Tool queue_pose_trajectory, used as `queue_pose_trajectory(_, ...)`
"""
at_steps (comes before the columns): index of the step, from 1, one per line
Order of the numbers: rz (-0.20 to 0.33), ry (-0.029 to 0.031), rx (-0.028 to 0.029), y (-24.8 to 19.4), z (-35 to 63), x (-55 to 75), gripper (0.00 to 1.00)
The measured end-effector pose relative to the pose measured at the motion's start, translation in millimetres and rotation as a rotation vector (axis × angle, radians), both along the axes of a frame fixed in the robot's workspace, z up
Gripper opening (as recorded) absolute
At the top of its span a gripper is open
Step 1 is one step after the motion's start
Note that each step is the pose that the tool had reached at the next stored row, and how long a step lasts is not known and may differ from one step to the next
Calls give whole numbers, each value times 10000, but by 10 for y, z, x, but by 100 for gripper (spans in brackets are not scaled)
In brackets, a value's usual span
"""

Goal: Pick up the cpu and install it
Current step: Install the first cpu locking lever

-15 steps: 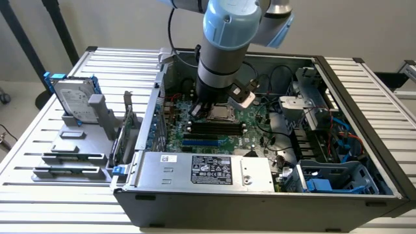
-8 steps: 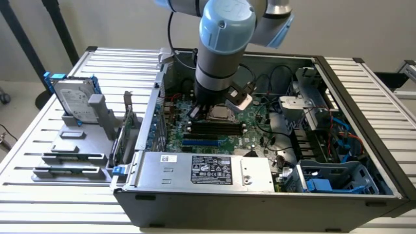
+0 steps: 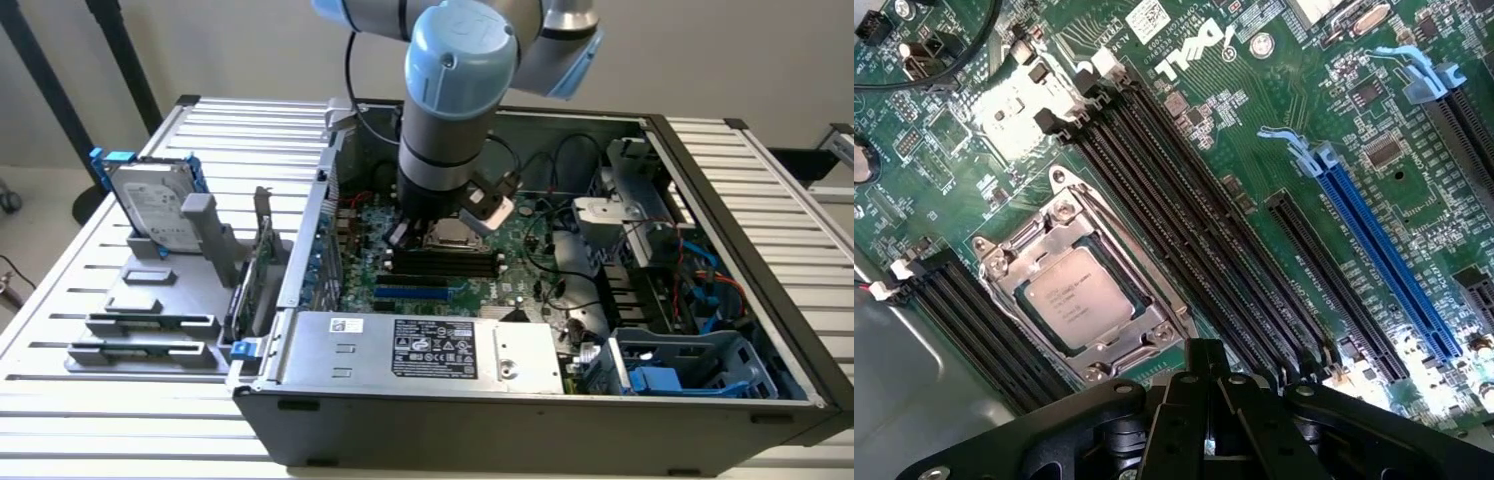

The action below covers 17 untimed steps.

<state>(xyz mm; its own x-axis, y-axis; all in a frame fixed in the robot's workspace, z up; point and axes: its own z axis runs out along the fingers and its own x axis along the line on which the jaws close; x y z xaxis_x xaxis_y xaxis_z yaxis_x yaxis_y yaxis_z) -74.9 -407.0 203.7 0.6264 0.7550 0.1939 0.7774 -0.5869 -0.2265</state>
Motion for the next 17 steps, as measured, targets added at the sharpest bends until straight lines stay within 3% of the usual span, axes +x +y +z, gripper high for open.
queue_pose_trajectory(12, 0, -39, 3, 46, -81, -8, 11)
queue_pose_trajectory(17, 0, -35, -47, 47, -86, -10, 11)
